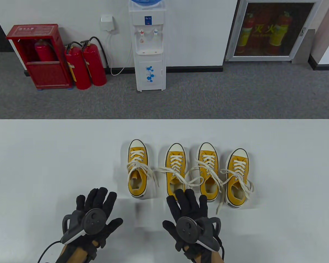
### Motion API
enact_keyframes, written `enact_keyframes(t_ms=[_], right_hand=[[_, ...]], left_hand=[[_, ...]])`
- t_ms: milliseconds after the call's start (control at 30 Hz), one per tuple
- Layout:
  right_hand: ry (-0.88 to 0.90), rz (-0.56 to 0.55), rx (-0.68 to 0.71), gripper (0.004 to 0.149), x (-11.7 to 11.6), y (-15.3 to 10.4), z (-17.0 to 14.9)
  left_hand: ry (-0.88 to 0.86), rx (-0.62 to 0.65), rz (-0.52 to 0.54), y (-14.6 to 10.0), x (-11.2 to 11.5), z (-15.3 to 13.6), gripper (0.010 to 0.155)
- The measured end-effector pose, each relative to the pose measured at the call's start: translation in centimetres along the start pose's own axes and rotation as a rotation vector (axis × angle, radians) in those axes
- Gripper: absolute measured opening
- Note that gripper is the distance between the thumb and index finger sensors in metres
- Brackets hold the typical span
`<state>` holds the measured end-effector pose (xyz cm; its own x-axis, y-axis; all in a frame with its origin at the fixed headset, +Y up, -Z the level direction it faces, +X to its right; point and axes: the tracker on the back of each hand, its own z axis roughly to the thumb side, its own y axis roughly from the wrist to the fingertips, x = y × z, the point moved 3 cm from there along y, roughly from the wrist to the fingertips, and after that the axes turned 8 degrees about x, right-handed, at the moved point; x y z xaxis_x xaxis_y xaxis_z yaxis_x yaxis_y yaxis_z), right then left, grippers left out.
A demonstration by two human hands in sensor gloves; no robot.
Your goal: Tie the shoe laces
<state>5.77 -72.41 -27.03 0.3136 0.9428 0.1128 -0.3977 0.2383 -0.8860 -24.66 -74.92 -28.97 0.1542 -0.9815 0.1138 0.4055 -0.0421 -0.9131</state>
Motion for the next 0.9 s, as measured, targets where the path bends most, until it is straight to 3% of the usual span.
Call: enact_keyframes(t_ms=[900], right_hand=[[0.015, 0.005, 0.006, 0.081, 0.17, -0.08, -0.12]], left_hand=[[0.018, -0.020, -0.069, 0.13, 0.73, -0.17, 0.092]])
